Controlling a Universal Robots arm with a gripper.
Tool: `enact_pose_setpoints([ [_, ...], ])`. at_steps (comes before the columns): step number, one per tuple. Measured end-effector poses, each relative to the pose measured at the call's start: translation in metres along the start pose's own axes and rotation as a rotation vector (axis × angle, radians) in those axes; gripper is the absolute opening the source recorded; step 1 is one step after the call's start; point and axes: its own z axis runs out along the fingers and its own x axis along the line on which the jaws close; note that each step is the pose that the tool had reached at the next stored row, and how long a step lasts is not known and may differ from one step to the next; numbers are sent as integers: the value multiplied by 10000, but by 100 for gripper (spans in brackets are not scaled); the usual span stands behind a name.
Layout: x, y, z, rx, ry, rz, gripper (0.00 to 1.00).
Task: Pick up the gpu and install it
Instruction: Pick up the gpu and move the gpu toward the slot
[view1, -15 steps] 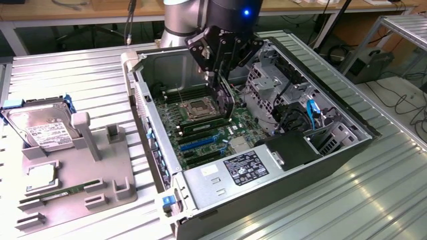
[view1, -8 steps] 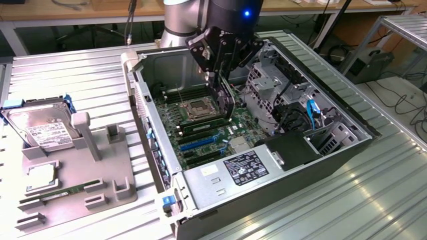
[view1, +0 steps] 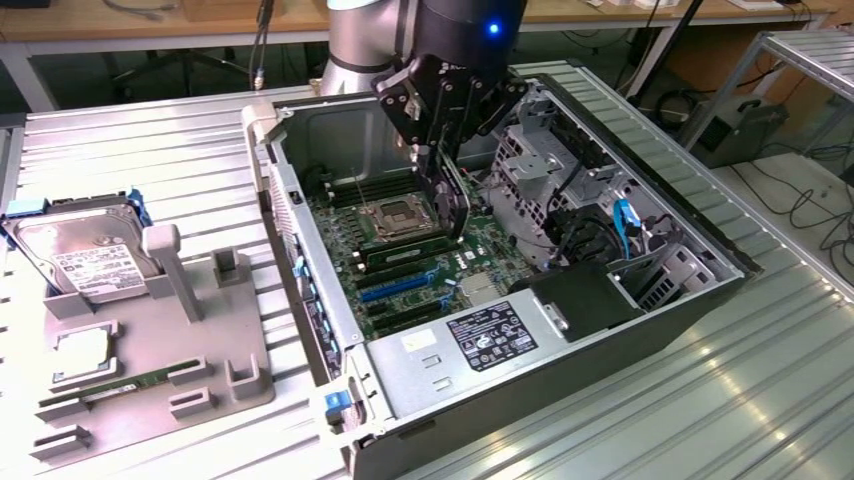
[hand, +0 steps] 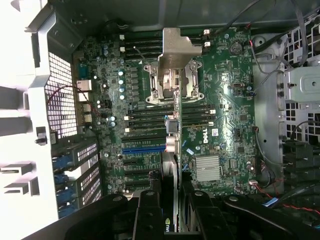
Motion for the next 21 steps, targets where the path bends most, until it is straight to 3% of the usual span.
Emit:
enact_pose_setpoints([
  [21,-74,5,29,46,-3,0,26],
])
